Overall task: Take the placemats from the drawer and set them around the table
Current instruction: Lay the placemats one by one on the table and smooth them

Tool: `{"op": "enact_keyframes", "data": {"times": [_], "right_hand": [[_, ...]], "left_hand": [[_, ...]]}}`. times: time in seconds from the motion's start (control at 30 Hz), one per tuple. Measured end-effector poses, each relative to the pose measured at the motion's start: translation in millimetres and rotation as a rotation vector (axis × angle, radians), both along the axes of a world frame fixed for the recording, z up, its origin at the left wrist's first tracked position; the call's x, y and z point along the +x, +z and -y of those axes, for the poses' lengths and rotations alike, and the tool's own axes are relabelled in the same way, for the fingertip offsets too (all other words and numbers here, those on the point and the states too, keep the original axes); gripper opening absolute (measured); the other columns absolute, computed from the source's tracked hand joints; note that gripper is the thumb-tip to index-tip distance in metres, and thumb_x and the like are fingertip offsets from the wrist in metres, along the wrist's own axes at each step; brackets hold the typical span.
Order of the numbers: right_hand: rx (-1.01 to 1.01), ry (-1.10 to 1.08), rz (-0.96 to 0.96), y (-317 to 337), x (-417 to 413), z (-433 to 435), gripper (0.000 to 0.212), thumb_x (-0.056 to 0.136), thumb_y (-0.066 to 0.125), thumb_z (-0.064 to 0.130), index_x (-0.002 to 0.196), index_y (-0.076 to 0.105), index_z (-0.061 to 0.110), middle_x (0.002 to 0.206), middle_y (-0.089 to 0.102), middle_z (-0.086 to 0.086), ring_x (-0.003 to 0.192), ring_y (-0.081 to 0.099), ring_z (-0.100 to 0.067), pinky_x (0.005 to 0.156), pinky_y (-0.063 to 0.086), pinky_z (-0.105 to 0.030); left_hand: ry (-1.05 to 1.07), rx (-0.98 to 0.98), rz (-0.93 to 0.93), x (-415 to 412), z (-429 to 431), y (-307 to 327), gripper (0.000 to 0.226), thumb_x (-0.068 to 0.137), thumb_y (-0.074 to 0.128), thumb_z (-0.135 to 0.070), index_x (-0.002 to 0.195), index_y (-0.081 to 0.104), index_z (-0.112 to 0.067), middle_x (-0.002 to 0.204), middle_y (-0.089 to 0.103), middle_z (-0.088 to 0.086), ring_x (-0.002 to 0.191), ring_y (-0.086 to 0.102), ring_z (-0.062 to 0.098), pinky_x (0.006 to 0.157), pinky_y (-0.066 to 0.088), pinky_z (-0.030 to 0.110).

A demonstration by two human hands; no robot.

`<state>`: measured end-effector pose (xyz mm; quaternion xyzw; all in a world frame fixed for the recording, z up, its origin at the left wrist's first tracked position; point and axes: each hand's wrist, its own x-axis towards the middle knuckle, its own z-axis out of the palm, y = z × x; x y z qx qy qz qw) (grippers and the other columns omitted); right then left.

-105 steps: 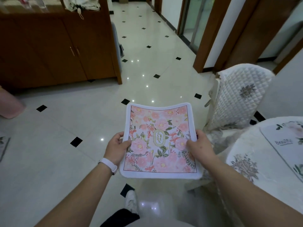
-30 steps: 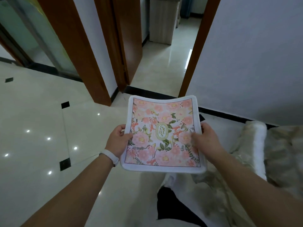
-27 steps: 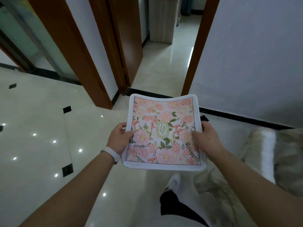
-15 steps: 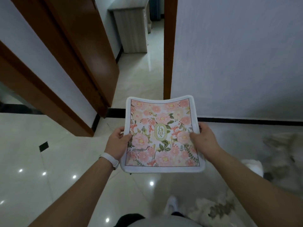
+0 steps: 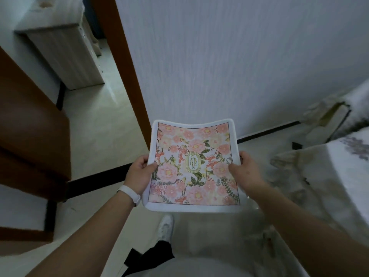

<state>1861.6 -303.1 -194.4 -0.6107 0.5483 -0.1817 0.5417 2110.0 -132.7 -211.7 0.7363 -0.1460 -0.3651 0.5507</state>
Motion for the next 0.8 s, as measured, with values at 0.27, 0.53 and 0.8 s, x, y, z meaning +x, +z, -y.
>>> {"op": "enact_keyframes", "data": {"times": [0.27, 0.53, 0.8], "right_hand": [[-0.073, -0.251, -0.074, 27.8, 65.5, 57.8, 0.022, 0.090, 0.060, 0.010, 0.108, 0.058, 0.021, 0.095, 0.070, -0.002, 0.077, 0.072, -0.021, 0.060, 0.062, -0.041], [-0.138, -0.506, -0.131, 34.4, 47.3, 109.2, 0.024, 0.088, 0.063, 0.016, 0.111, 0.058, 0.024, 0.095, 0.070, 0.004, 0.077, 0.070, -0.015, 0.054, 0.059, -0.029], [-0.087, -0.694, -0.132, 5.5, 4.9, 182.2, 0.022, 0.086, 0.063, 0.017, 0.104, 0.055, 0.028, 0.095, 0.067, 0.006, 0.078, 0.068, -0.012, 0.049, 0.052, -0.023]], "left_hand": [[-0.252, -0.038, -0.045, 89.5, 135.7, 12.8, 0.013, 0.092, 0.061, -0.009, 0.098, 0.063, -0.020, 0.094, 0.073, 0.005, 0.077, 0.072, 0.022, 0.069, 0.059, 0.039], [-0.474, -0.064, -0.051, 91.8, 252.0, 22.5, 0.012, 0.091, 0.062, -0.010, 0.102, 0.062, -0.016, 0.093, 0.072, 0.007, 0.071, 0.072, 0.020, 0.054, 0.056, 0.029], [-0.639, -0.016, -0.084, 50.1, 370.1, 5.8, 0.016, 0.092, 0.061, -0.009, 0.107, 0.063, -0.013, 0.092, 0.074, 0.006, 0.076, 0.073, 0.025, 0.066, 0.059, 0.039]]}}
